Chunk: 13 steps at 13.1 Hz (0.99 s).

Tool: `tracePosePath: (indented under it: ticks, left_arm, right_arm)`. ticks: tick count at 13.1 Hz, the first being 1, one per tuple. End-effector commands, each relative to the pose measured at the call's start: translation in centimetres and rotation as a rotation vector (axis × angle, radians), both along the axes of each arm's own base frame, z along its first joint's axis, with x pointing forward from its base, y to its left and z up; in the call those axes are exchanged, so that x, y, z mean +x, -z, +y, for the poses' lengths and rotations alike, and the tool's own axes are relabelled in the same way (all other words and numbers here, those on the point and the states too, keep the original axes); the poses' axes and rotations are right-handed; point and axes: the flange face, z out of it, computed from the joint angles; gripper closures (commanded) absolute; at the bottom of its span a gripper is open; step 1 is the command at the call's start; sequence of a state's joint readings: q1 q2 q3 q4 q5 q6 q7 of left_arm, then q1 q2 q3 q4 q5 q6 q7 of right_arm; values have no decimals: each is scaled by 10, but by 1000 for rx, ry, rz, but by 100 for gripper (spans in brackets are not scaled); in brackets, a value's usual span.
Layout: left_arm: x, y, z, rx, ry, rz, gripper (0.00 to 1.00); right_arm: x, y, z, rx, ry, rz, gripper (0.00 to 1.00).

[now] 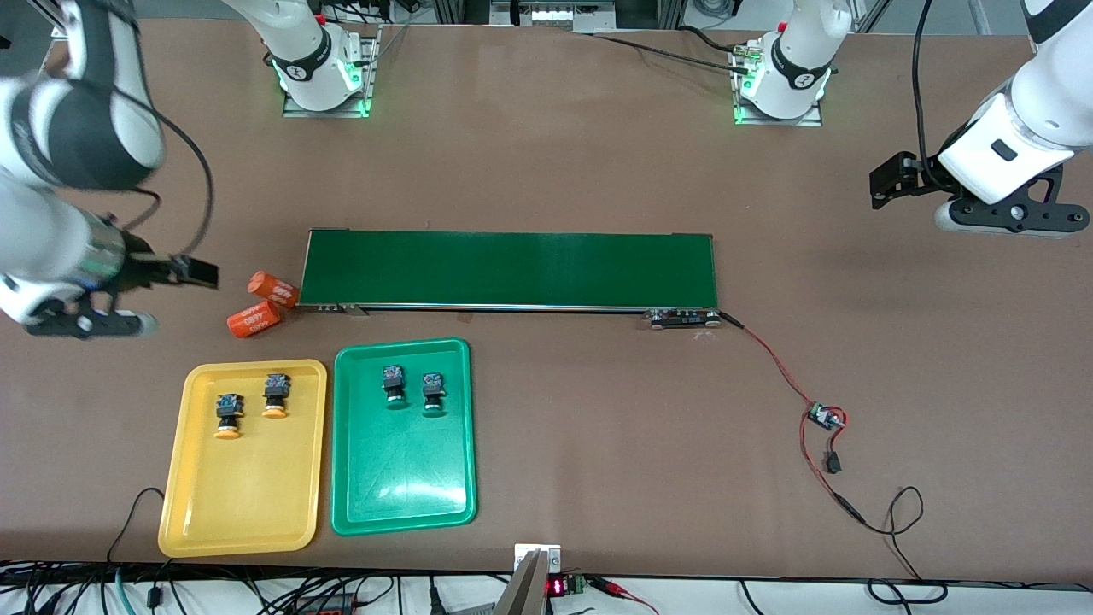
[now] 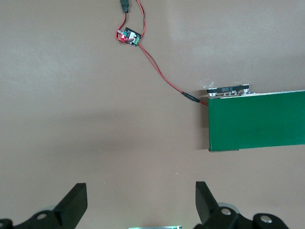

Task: Sort buttons by color to trays

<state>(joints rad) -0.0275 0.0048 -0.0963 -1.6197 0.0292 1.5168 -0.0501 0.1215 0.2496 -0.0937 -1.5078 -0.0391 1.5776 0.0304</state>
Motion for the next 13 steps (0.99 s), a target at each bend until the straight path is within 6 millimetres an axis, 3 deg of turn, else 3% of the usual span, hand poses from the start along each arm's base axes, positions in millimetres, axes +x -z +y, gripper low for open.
tracePosePath:
  ticks: [1,4,6,8,11,13]
  left_arm:
    - [2,-6,-2,-15,5,9,0]
    - [2,-6,-1,-15,3,9,0]
    - [2,-6,-1,-15,3,9,0]
    - [2,-6,-1,-15,3,9,0]
    - [2,-6,-2,-14,3,9,0]
    - [2,-6,-2,-15,3,8,0]
  right_arm:
    - [-6,-37,-3,-13,-4,63,0]
    - [-9,-48,-7,-5,-10,61,0]
    - [-16,-58,-38,31,42,48,0]
    - [-24,-67,-48,43,47,39,0]
    - [-45,-82,-48,37,40,22,0]
    - [-48,-78,-52,36,47,29,0]
